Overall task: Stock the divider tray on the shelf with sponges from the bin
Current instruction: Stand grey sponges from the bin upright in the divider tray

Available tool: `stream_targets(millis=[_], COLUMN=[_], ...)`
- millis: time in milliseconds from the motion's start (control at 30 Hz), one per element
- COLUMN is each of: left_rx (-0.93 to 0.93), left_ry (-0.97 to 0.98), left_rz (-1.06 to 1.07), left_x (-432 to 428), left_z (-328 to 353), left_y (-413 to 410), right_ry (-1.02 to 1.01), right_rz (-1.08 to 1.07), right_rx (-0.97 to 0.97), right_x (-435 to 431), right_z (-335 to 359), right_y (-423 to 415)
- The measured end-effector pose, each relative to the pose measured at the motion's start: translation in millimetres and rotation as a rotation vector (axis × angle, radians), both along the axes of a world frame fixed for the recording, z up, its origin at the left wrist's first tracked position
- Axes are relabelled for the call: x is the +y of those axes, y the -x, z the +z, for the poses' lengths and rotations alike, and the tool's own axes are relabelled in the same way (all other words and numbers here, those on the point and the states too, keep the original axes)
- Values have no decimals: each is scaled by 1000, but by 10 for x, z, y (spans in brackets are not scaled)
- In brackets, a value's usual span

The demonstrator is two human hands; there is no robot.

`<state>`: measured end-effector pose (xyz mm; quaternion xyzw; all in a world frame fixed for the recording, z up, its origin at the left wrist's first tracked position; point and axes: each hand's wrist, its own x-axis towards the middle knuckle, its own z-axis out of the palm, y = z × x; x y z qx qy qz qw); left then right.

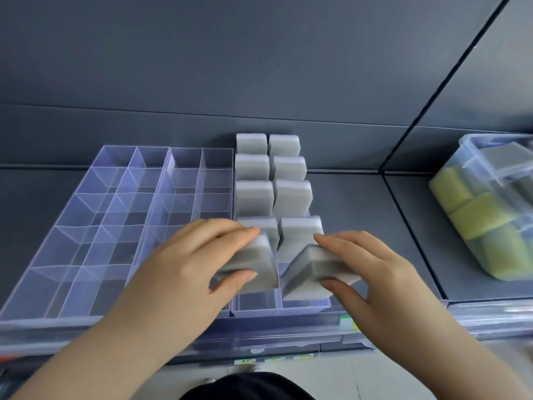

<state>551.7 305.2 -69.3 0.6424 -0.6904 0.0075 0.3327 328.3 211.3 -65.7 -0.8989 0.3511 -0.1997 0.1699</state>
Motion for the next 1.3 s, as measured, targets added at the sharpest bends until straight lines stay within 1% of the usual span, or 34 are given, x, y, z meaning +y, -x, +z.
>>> stream_targets(millis=[200, 567, 667, 967, 1133, 1300], left_rx=[-100, -162, -181, -205, -227, -266], left_ry=[-7, -72, -128, -171, -175, -134], left_rz=[-7, -27, -37, -50, -63, -77], left_x=[-18, -84, -82, -117, -134, -149], left_z=[-44, -259, -301, -335, -289, -247], left_y=[70, 156, 199, 205, 205, 183], right_ry=[87, 147, 161, 197, 155, 128], right_rz=[8, 36, 30, 10, 7, -19], right_rx=[4, 97, 94, 74, 52, 49], right_x=[-18, -7, -5, -15, -8, -7], right_z=[-110, -402, -455, -505, -485, -382], right_y=[-27, -109, -128, -142, -128, -105])
